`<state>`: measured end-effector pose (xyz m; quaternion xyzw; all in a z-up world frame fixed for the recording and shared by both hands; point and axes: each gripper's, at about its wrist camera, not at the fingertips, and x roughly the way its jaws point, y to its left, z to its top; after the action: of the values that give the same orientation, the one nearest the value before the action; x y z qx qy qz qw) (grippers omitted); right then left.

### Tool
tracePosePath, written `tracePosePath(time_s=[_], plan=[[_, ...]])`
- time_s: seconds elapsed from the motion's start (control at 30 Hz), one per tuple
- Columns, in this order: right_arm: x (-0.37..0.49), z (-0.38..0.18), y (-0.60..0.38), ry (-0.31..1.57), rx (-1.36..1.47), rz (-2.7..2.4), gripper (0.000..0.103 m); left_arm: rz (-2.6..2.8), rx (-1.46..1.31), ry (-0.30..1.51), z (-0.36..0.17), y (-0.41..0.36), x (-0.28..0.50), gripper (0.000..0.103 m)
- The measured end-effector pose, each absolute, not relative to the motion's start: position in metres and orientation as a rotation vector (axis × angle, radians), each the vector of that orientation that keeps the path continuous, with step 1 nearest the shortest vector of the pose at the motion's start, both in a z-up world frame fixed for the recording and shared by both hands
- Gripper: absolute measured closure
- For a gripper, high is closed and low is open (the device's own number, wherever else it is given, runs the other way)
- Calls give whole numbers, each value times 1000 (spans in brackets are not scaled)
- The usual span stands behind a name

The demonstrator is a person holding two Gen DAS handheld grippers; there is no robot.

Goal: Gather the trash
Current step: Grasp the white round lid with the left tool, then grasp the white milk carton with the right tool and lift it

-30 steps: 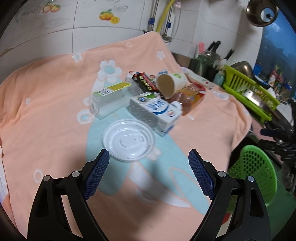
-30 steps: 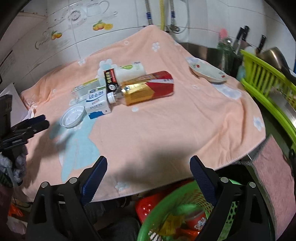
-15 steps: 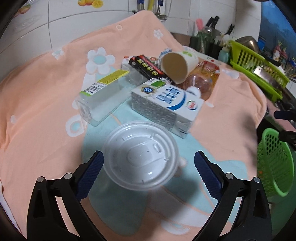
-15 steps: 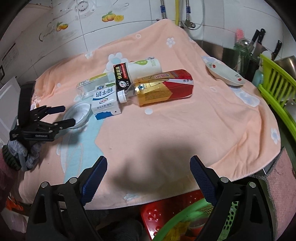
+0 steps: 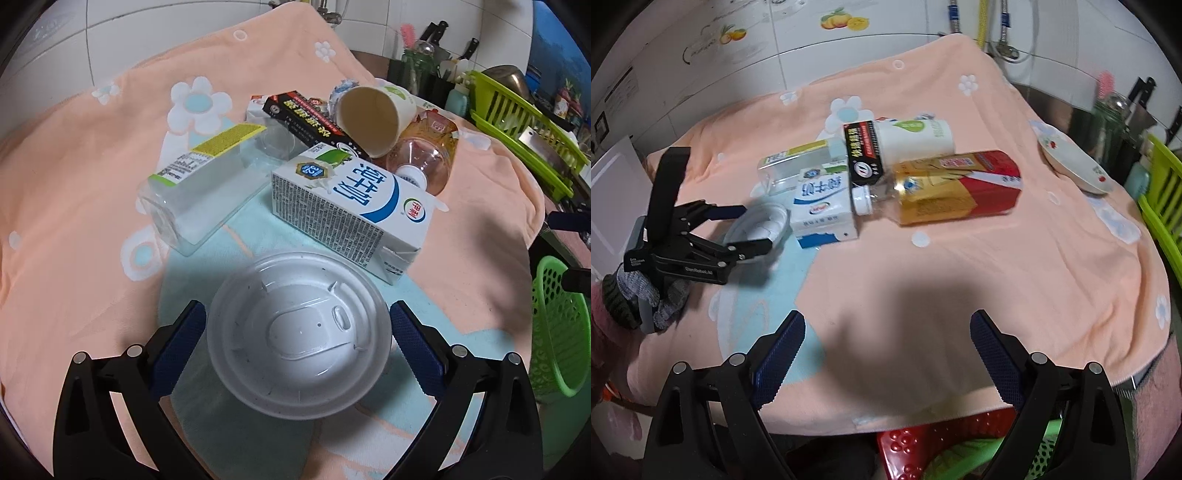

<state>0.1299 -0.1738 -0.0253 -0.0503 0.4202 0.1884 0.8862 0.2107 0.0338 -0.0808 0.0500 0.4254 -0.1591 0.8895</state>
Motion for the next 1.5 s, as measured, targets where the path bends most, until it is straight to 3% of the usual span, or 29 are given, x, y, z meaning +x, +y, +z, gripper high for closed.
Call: tracePosePath(time_s=[0.67, 1.5], plan=[[192, -3, -102, 865, -167, 553, 15, -272, 98, 858, -69, 50, 190, 11], [290, -51, -25, 1009, -349, 508, 23, -214, 36, 794, -47, 98, 151, 12]])
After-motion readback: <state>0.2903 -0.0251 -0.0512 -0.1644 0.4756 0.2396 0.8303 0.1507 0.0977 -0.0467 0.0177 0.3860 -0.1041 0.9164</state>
